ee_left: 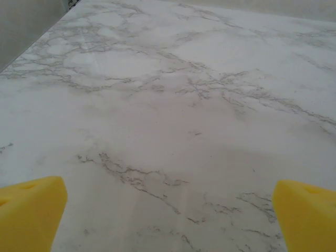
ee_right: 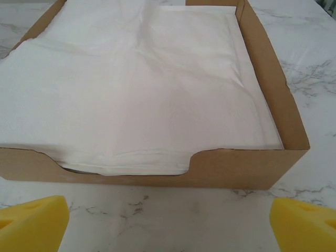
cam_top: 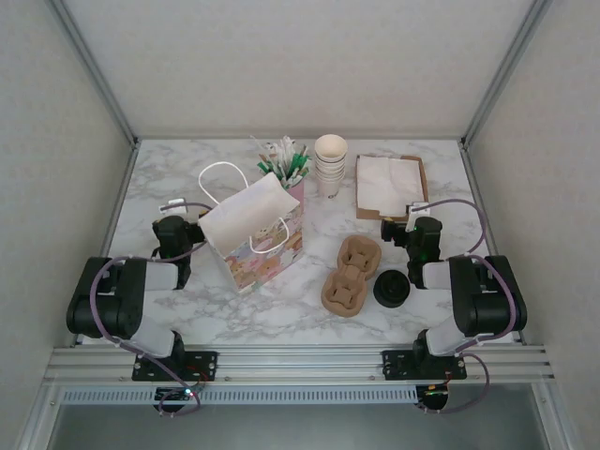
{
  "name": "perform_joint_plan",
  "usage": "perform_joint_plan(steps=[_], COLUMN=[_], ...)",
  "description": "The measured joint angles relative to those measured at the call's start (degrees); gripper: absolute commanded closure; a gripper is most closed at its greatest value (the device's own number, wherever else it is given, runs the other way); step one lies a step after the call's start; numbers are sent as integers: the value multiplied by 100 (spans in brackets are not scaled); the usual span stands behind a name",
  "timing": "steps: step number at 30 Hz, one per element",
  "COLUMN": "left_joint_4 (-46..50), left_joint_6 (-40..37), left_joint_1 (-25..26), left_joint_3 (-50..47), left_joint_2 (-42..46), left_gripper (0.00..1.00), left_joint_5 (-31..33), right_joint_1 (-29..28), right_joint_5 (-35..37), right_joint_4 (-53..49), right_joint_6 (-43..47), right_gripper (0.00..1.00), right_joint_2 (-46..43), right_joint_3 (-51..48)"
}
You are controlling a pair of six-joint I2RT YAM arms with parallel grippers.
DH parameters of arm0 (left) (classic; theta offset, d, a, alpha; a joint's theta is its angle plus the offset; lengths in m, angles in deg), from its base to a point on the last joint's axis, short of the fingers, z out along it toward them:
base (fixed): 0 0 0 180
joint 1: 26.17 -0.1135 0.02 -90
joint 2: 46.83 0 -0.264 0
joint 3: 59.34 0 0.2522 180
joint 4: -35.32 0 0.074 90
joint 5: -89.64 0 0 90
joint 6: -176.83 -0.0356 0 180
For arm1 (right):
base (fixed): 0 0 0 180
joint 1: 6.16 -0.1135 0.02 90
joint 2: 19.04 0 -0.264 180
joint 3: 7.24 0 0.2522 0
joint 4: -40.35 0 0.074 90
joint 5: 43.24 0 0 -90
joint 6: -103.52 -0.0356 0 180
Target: Pack the takeout coffee
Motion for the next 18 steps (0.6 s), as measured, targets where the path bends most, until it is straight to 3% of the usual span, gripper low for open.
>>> perform_joint_plan(steps=[18], left_joint_4=[2], left_joint_6=[2], left_joint_1=[0], left_joint_3=[0], left_joint_2=[0], left_gripper=[0], left_joint_5=[-17], right_joint_1=[4], right_joint_5=[-48], right_joint_4=[-2], right_joint_6=[0], right_gripper=[1], right_joint_2=[0], right_joint_3=[0])
